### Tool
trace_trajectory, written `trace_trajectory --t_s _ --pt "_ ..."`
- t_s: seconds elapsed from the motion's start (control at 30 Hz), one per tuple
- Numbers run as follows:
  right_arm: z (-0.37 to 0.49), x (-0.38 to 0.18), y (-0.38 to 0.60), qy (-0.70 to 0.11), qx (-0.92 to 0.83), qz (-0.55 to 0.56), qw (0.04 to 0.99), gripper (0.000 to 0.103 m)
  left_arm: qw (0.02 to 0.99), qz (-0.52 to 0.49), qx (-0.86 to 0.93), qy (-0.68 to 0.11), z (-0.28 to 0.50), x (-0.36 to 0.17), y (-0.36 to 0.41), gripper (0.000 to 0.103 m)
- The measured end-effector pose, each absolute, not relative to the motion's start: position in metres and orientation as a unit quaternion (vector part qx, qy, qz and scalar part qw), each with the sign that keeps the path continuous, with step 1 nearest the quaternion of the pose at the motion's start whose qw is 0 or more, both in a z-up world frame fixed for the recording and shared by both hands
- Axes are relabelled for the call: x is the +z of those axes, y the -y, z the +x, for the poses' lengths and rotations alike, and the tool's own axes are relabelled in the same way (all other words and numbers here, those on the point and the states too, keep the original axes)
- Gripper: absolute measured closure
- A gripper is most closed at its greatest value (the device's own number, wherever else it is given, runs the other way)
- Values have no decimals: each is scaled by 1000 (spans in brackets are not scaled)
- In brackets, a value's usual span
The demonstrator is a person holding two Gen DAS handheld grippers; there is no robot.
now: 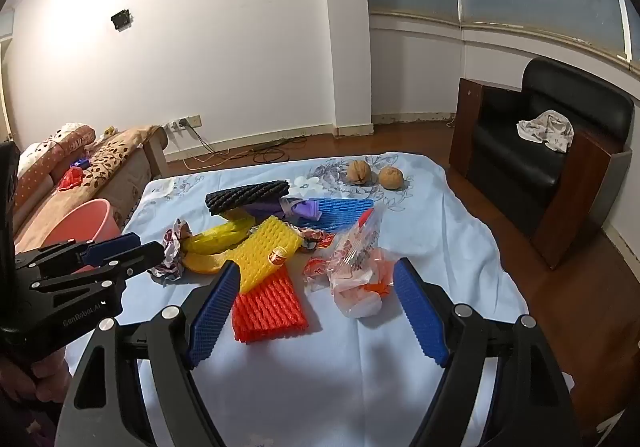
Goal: Collect trash
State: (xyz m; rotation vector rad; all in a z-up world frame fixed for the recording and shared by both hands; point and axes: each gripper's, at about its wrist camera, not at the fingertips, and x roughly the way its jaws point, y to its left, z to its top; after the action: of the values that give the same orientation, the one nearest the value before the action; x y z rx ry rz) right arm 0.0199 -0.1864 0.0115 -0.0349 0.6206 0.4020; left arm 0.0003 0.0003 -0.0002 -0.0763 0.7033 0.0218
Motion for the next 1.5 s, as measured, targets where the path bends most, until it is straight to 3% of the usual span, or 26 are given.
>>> trace_trajectory --t_s 1.5 --pt "22 3 177 -306 192 -23 932 32 935 -40 16 -352 1 -11 -9 66"
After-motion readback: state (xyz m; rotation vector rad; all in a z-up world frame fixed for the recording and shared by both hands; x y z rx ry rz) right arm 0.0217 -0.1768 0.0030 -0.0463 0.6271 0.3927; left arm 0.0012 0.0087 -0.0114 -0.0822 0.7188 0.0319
